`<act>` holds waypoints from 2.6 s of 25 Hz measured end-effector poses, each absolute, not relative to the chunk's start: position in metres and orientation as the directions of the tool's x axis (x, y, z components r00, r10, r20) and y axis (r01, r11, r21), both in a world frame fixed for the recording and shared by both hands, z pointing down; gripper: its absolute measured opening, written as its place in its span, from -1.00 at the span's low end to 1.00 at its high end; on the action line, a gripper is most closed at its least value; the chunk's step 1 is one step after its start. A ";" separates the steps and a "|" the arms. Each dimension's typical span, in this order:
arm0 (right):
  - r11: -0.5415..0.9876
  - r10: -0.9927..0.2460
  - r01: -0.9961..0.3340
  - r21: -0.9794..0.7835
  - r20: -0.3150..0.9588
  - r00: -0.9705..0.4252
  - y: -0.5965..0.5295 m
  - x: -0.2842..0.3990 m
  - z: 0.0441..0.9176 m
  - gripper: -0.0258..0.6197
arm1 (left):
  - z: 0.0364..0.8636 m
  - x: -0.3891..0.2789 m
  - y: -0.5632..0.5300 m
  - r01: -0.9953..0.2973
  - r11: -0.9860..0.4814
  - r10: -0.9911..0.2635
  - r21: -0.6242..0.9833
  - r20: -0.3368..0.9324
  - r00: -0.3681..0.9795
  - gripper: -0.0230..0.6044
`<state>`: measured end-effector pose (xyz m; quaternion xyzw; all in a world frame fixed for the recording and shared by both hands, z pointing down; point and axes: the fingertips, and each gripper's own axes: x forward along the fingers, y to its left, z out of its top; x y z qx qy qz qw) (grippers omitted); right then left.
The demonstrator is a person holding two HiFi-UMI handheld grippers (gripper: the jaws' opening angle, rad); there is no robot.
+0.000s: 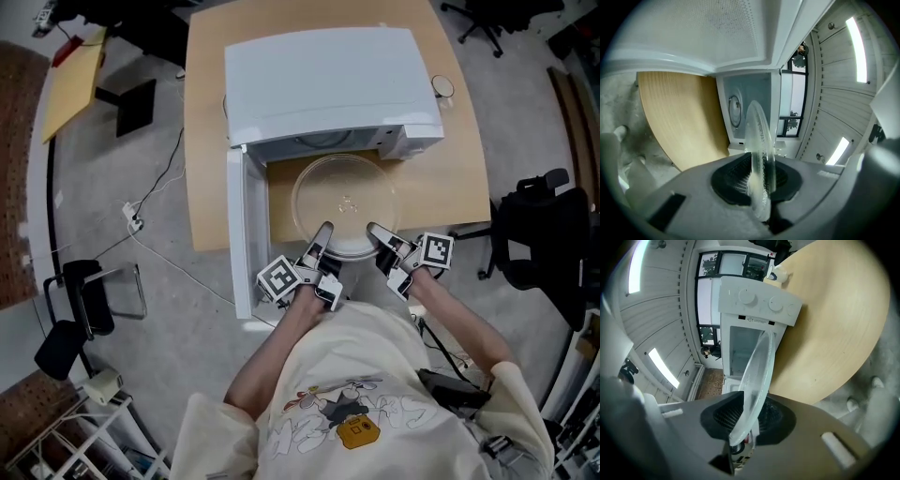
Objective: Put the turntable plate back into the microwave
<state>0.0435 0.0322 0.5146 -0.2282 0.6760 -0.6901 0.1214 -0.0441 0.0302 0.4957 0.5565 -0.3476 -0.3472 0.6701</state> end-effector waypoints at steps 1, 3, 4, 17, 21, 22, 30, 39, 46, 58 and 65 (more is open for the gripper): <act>-0.060 -0.466 -0.134 -0.989 0.146 -0.873 0.029 0.043 0.516 -0.68 | 0.498 -0.045 0.028 0.082 0.141 -0.857 0.987 0.081 0.509 -0.83; -0.064 -0.442 -0.130 -0.989 0.145 -0.885 0.021 0.042 0.521 -0.69 | 0.504 -0.049 0.022 0.072 0.140 -0.867 0.987 0.088 0.490 -0.83; -0.063 -0.431 -0.128 -0.990 0.142 -0.891 0.014 0.040 0.524 -0.69 | 0.508 -0.052 0.017 0.057 0.137 -0.873 0.989 0.093 0.480 -0.83; -0.090 -0.448 -0.005 -0.996 0.045 -0.893 -0.041 0.011 0.535 -0.72 | 0.537 -0.087 -0.061 0.080 0.107 -0.958 0.991 0.081 0.274 -0.83; -0.069 -0.456 -0.012 -0.998 0.042 -0.889 -0.052 0.006 0.541 -0.74 | 0.550 -0.093 -0.083 0.083 0.109 -0.965 0.991 0.085 0.250 -0.83; -0.064 -0.459 -0.014 -0.998 0.042 -0.887 -0.056 0.005 0.543 -0.74 | 0.553 -0.093 -0.088 0.079 0.111 -0.964 0.991 0.088 0.249 -0.83; -0.072 -0.504 0.022 -0.997 0.017 -0.863 -0.089 -0.020 0.555 -0.61 | 0.567 -0.097 -0.118 0.093 0.123 -0.967 0.988 0.098 0.235 -0.83; -0.110 -0.568 -0.003 -0.994 0.066 -0.821 -0.109 -0.030 0.576 -0.72 | 0.579 -0.102 -0.135 0.091 0.120 -0.962 0.989 0.094 0.255 -0.83; -0.162 -0.610 0.039 -0.986 0.069 -0.790 -0.120 -0.032 0.582 -0.75 | 0.584 -0.106 -0.147 0.090 0.117 -0.960 0.989 0.090 0.264 -0.83; -0.164 -0.645 0.040 -0.986 0.076 -0.760 -0.136 -0.028 0.587 -0.75 | 0.582 -0.096 -0.150 0.155 0.079 -0.956 0.985 0.031 0.290 -0.58; -0.111 -0.627 0.001 -0.994 0.069 -0.776 -0.136 -0.028 0.586 -0.75 | 0.589 -0.091 -0.125 0.101 0.102 -0.948 0.990 0.066 0.313 -0.68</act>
